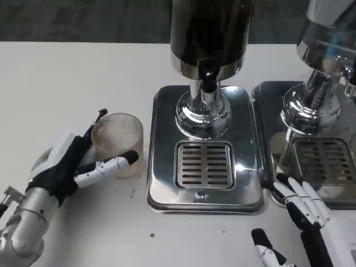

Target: Grasp the cup under the faucet to collect the drink, then remove the cup.

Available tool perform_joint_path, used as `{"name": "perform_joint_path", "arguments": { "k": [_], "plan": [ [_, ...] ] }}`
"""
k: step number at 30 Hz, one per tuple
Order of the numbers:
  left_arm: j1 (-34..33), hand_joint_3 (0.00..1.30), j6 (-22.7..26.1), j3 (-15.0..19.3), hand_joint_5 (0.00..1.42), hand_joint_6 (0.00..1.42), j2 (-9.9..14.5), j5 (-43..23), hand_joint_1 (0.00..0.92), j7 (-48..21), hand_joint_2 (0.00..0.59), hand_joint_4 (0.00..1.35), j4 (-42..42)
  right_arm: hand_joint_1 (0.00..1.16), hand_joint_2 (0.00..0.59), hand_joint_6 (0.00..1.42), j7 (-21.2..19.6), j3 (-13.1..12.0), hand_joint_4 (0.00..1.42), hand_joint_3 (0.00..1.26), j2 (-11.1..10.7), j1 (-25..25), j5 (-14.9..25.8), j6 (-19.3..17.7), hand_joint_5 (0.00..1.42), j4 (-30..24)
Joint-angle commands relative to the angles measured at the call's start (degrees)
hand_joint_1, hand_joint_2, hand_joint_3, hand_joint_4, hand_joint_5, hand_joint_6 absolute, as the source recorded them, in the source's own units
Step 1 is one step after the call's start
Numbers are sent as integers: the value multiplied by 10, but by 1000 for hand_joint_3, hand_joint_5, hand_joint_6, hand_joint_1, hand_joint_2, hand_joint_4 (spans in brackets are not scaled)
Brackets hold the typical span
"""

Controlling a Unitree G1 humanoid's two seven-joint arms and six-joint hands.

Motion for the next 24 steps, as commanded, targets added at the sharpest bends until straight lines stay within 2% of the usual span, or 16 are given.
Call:
{"name": "perform_joint_path", "arguments": {
  "k": [1,17,24],
  "plan": [
    [5,80,21,-16,307,233,-12,20,215,18,21,144,7,381,404,248,0,-6,118,219,3,3,6,-5,96,-11],
    [0,182,38,-35,422,321,-23,38,270,86,39,250,24,393,400,250,-2,-8,119,237,7,3,6,-8,97,-7],
    [1,258,39,-42,513,413,-29,46,299,121,54,349,35,400,397,250,-4,-7,119,241,10,4,8,-9,97,-3]
  ]
}}
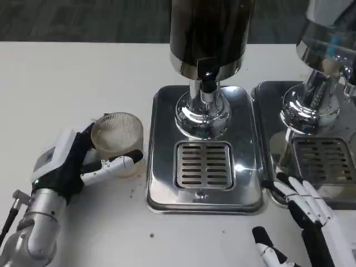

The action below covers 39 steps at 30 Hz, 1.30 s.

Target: Grasp the cup under the faucet to collect the drink, then remove the cup.

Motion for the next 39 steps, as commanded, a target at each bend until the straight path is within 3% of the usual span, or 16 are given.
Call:
{"name": "perform_joint_path", "arguments": {
  "k": [1,9,19,39],
  "plan": [
    [11,270,15,-14,528,430,-8,17,303,12,62,363,17,401,397,250,-4,-4,119,241,2,4,8,-8,97,-2],
    [12,361,26,-19,633,518,-21,22,319,54,82,461,22,406,397,250,-2,-5,128,256,1,3,15,-11,97,0],
    [14,502,1,-18,841,819,-25,18,307,85,117,633,35,408,398,250,-3,-6,141,271,4,5,19,-14,97,2],
    [34,539,-56,-17,894,876,-7,31,254,147,133,669,46,382,397,250,2,-9,151,263,0,-3,30,-25,97,11]
  ]
}}
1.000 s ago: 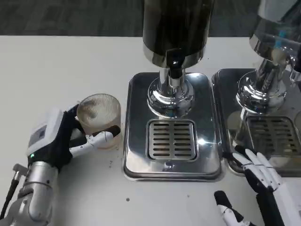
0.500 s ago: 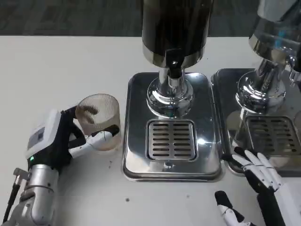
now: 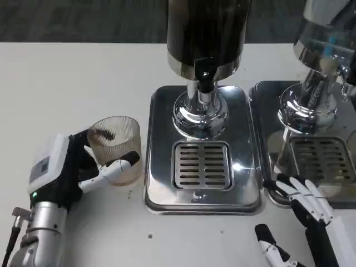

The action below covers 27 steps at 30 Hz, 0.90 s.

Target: Grasp the cup under the faucet to collect the drink, then remove the cup.

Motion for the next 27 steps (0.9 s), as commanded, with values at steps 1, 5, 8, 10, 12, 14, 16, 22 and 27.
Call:
{"name": "perform_joint_path", "arguments": {
  "k": [1,5,8,10,12,14,16,22,27],
  "plan": [
    [22,539,-12,0,894,871,9,8,250,13,133,669,3,382,397,250,3,-6,151,263,-1,-2,8,-10,97,4],
    [32,539,-27,2,894,871,18,10,248,25,133,669,-15,380,397,250,3,-6,151,263,0,-2,8,-10,97,4],
    [43,539,-40,5,889,872,24,13,247,29,133,669,-42,380,397,250,2,-6,151,263,1,-2,8,-11,97,5],
    [52,539,-50,7,887,873,27,16,247,29,133,669,-69,380,397,252,2,-5,151,263,2,-2,9,-12,97,5],
    [60,539,-56,9,886,873,27,19,247,25,133,669,-95,379,397,254,1,-5,151,263,3,-2,9,-12,97,5],
    [65,539,-61,8,885,873,24,22,247,17,134,669,-121,379,397,253,1,-5,151,263,3,-1,9,-13,97,6],
    [68,539,-61,4,884,861,20,25,247,9,134,669,-138,378,397,254,1,-6,151,263,4,-2,10,-13,97,6],
    [56,539,-61,-9,884,860,1,37,247,-9,134,669,-143,377,397,261,-4,-5,151,263,8,2,7,-12,97,5],
    [41,539,-60,-12,884,859,-13,45,246,-22,133,663,-139,377,397,264,-8,-5,162,263,13,11,4,-12,107,3]
  ]
}}
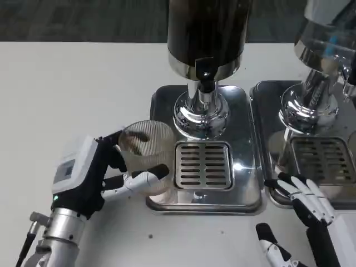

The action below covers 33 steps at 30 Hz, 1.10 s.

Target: Grasp the cup under the faucet to collect the drink, then remove the cup.

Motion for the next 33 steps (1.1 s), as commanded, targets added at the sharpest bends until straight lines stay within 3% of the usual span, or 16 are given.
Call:
{"name": "perform_joint_path", "arguments": {
  "k": [1,33],
  "plan": [
    [-26,539,-11,-4,884,859,-10,4,245,-10,133,663,-2,376,397,264,-8,-1,160,263,8,10,-1,-4,107,0],
    [-156,525,25,-45,838,796,-76,22,226,-22,134,639,145,386,406,265,-16,3,163,263,38,67,-17,2,110,-28]
  ]
}}
